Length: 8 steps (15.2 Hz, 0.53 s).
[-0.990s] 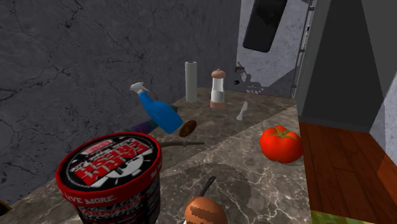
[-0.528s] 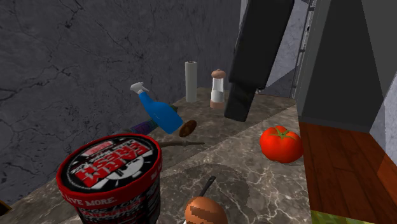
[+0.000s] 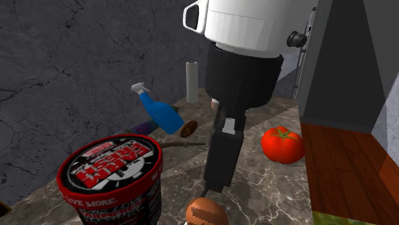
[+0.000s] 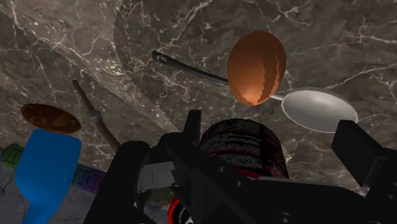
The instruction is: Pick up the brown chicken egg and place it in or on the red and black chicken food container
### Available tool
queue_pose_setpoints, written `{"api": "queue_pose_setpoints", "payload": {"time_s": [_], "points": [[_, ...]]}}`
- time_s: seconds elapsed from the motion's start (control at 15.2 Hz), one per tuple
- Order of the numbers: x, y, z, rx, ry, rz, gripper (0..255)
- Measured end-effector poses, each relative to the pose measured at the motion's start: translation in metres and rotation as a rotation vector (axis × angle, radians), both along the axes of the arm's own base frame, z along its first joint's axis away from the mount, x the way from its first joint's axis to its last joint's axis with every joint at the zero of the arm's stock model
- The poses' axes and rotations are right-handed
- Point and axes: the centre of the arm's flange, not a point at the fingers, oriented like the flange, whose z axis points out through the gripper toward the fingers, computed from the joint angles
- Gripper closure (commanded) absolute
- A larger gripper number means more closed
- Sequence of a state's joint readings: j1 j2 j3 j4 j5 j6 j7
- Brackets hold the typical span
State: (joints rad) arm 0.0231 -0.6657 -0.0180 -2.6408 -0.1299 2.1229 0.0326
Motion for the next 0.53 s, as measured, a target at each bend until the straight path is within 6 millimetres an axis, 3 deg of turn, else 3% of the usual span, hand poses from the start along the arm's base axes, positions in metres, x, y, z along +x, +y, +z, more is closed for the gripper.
{"api": "queue_pose_setpoints", "payload": {"time_s": [0.4,0.53], "points": [[0.022,0.004,-0.077,-0.006,0.020,0.035,0],[0.022,0.004,-0.093,-0.007,0.022,0.040,0]]}}
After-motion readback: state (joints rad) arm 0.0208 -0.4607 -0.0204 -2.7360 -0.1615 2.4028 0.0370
